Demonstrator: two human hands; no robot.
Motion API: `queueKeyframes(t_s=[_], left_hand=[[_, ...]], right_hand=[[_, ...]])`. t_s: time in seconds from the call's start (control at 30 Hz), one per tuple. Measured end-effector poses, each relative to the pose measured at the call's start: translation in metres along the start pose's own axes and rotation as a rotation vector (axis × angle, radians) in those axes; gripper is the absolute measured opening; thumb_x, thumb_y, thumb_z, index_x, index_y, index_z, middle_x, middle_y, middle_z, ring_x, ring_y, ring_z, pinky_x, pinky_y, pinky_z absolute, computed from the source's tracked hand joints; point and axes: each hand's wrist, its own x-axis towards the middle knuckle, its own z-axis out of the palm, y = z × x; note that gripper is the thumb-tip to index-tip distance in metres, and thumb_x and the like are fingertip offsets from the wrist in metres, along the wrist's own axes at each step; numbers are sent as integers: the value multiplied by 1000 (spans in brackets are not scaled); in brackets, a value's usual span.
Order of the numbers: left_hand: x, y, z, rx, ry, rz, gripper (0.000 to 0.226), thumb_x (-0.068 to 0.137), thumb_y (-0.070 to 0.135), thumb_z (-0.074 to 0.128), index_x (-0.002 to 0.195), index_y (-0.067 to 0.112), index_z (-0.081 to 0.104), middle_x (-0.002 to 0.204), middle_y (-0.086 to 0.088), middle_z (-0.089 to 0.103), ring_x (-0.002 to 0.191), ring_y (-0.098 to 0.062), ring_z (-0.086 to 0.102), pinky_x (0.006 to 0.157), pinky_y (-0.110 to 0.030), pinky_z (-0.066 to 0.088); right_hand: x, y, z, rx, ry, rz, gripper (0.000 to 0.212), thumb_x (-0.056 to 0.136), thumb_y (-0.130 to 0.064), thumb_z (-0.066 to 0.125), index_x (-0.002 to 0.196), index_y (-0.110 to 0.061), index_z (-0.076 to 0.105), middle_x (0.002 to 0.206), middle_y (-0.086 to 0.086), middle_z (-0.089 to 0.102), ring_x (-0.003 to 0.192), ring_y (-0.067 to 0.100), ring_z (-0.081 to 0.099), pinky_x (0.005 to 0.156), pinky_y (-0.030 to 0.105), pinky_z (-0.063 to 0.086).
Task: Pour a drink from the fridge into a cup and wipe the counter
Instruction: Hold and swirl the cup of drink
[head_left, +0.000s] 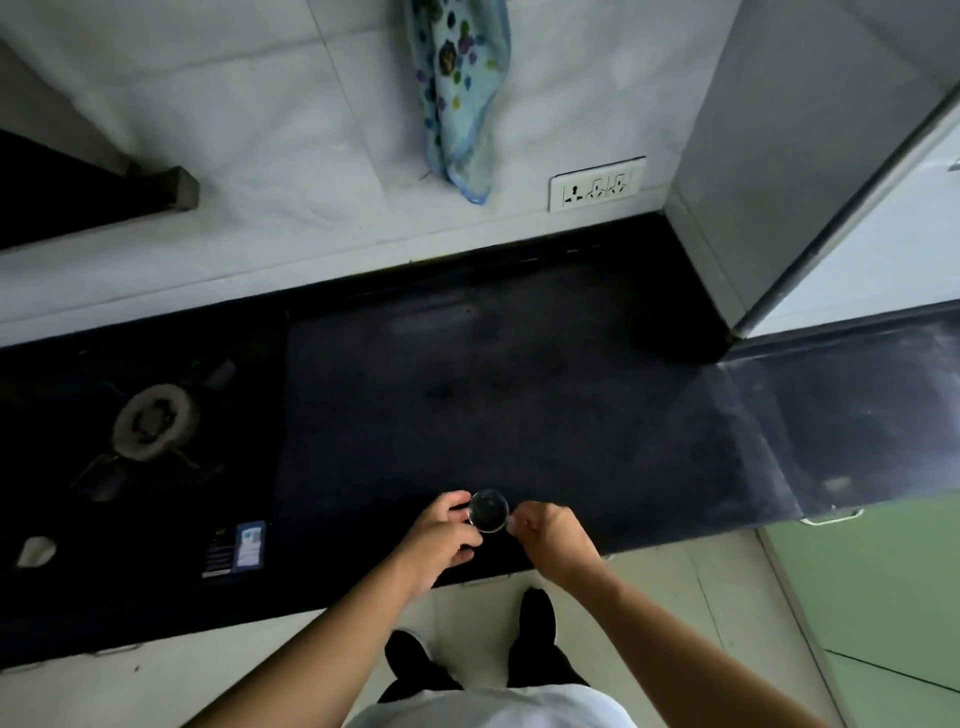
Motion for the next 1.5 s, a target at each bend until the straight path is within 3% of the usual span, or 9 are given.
queueKeyframes(t_s=[0.1,0.2,0.37,0.47,0.67,0.87,1.1,1.23,1.5], left_hand=[[-2,1,0,-255,-12,-62,43,91,4,56,132,19,53,127,-6,63,107,-22,61,81,-36,50],[-7,0,-2,-457,-10,-105,20,94,23,56,112,16,62,118,-9,64,100,-23,61,83,-39,47],[-15,-12,-17,-616,-17,-58,54,77,46,67,118,10,64,113,-9,66,103,-28,60,89,-43,48],[-24,-18,-32,-690,9,-29,65,84,49,62,130,4,61,117,-11,67,107,-30,62,91,-44,49],[-58,-37,-72,-864,89,31,71,84,52,62,133,1,59,117,-13,67,109,-32,62,99,-46,47],[-104,-68,-131,-1037,155,139,73,86,52,61,136,-1,56,115,-14,66,110,-32,62,109,-49,42],[-161,-129,-224,-1125,202,217,77,84,56,64,137,1,56,119,-13,66,112,-34,61,96,-47,49],[-202,-170,-290,-1140,233,242,77,86,58,62,135,0,58,114,-14,66,106,-32,62,96,-46,49],[-272,-229,-416,-1209,304,303,67,92,58,57,126,1,63,106,-13,72,103,-31,65,104,-47,46]], right_hand=[[-1,2,-2,51,12,-56,27,94,-24,60,72,-8,59,66,0,57,62,15,52,63,35,46],[-4,-2,-1,99,-2,-91,26,93,-23,61,73,-6,60,66,8,60,60,13,54,63,37,49],[-8,-16,3,145,-32,-141,27,92,-23,62,69,-10,56,60,1,55,55,9,50,58,37,48],[-7,-30,10,148,-72,-160,26,91,-24,62,70,-10,56,61,3,56,55,10,49,60,39,48],[-7,-79,31,40,-198,-209,24,92,-28,63,68,-25,58,65,-2,62,68,22,65,67,35,53],[-20,-146,73,-44,-288,-307,24,91,-29,62,68,-22,58,68,5,65,68,23,69,61,32,53],[-53,-230,162,-113,-348,-411,28,92,-22,62,65,-27,59,53,-8,57,62,17,67,47,13,40],[-78,-280,232,-118,-399,-411,20,93,-21,63,73,-19,66,58,-6,60,51,0,61,47,12,41],[-107,-380,352,-155,-473,-477,18,90,-22,66,72,-23,68,62,-4,65,50,3,62,53,22,48]])
